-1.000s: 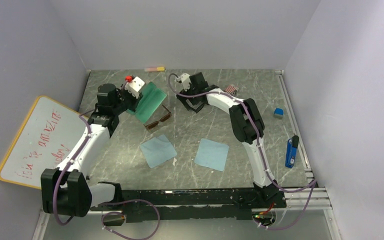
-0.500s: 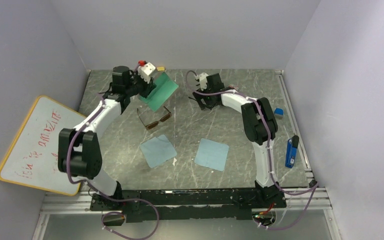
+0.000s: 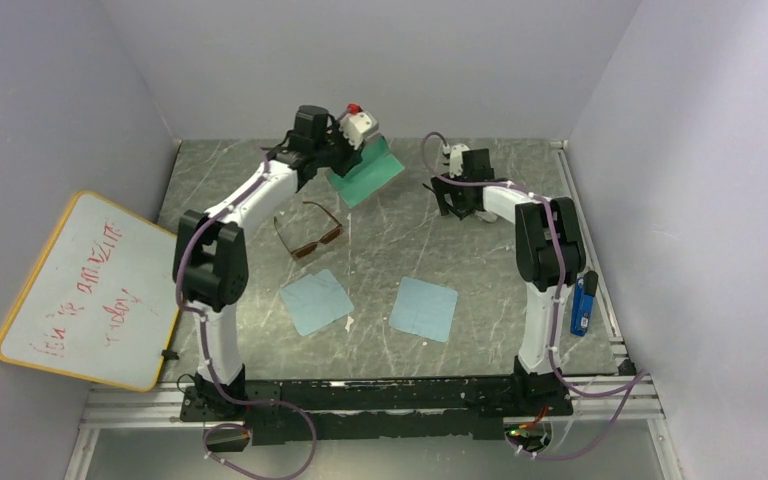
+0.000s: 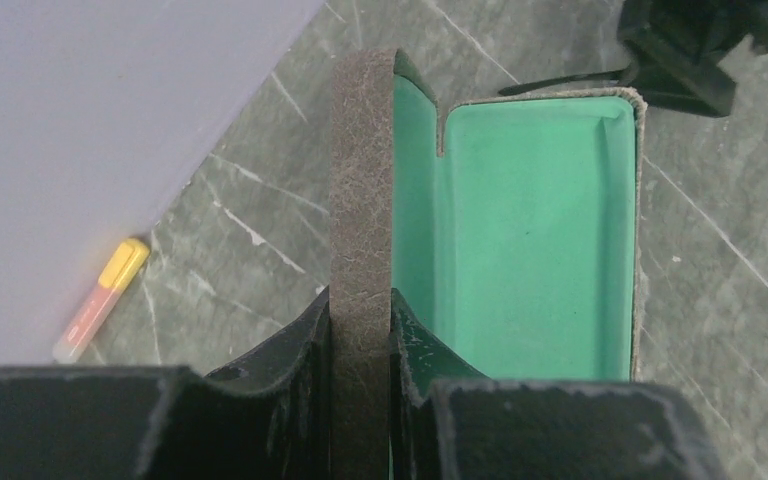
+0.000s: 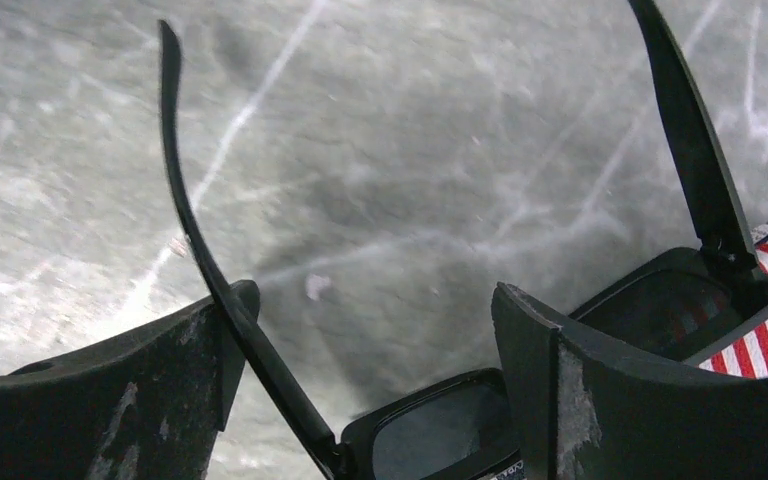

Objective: Organize the sunglasses
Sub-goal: Move the sunglasses to the center of the board, then place the sunglasses case at the center of the board.

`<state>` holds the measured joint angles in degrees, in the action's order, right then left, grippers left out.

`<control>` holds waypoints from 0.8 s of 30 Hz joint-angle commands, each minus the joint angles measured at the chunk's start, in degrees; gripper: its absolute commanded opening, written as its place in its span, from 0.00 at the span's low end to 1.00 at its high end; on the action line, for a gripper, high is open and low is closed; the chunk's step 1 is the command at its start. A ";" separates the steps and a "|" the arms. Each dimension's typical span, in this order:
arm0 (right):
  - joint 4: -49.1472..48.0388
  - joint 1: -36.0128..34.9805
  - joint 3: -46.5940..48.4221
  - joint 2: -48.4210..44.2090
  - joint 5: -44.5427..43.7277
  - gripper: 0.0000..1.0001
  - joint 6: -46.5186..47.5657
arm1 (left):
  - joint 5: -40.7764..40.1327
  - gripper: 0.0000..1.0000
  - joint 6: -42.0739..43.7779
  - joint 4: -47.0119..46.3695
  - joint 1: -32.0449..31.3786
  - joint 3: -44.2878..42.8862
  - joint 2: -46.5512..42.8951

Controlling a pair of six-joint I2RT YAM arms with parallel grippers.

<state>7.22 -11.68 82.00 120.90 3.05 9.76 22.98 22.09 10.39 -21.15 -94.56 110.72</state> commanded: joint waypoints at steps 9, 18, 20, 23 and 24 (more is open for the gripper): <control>-1.43 11.38 -4.71 -16.11 27.70 1.00 -5.91 | -4.93 0.19 4.05 9.77 -5.69 -17.58 14.31; -5.01 11.42 -7.64 -24.24 28.90 1.00 -7.16 | -8.59 0.25 7.33 11.30 -8.78 -19.70 19.64; -5.35 11.42 -8.00 -24.34 29.36 1.00 -7.35 | -9.20 0.26 7.51 11.19 -8.96 -19.62 20.23; -5.83 11.42 -8.61 -24.46 29.38 1.00 -7.22 | -9.83 0.28 7.96 10.99 -9.06 -18.97 20.46; -6.10 11.42 -8.76 -24.46 29.38 1.00 -7.13 | -10.03 0.30 8.11 10.90 -9.07 -18.76 20.50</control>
<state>3.40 -0.51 74.22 96.77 30.72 3.36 14.33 28.67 22.26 -29.78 -111.57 131.55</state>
